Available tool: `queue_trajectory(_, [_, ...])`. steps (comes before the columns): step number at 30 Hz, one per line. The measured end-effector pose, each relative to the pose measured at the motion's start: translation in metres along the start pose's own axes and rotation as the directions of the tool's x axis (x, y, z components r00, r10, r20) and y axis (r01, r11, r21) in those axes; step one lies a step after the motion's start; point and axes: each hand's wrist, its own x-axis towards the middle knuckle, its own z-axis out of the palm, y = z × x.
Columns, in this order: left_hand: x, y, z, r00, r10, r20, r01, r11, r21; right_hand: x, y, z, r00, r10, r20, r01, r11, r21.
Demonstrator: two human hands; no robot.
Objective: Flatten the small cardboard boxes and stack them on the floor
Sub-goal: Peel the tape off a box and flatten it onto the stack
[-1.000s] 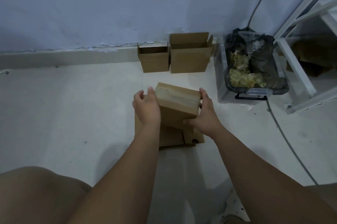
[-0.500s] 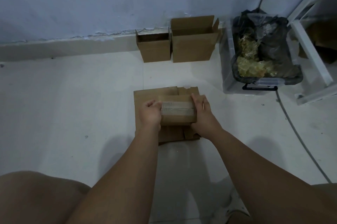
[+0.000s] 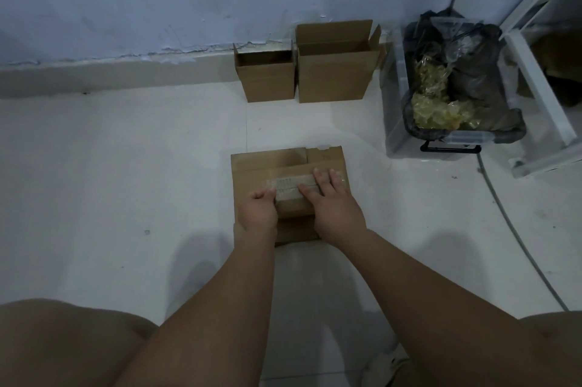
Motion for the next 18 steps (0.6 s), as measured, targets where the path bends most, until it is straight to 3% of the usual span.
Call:
queue_trajectory(9, [-0.004, 0.004, -0.002, 0.991, 0.117, -0.06, -0.11, 0.988, 0.108, 0.004, -0.019, -0.007, 0.986, 0.046, 0.16, -0.027, 0.993, -0.119])
queue_trajectory(12, [-0.008, 0.005, -0.003, 0.972, 0.221, -0.079, -0.208, 0.967, 0.145, 0.0, -0.021, -0.003, 0.98, 0.047, 0.192, -0.029, 0.995, -0.094])
queue_trajectory(18, [-0.008, 0.001, 0.002, 0.955, 0.295, -0.016, -0.282, 0.928, 0.242, -0.021, -0.003, 0.018, 0.992, 0.027, 0.121, -0.013, 0.994, -0.109])
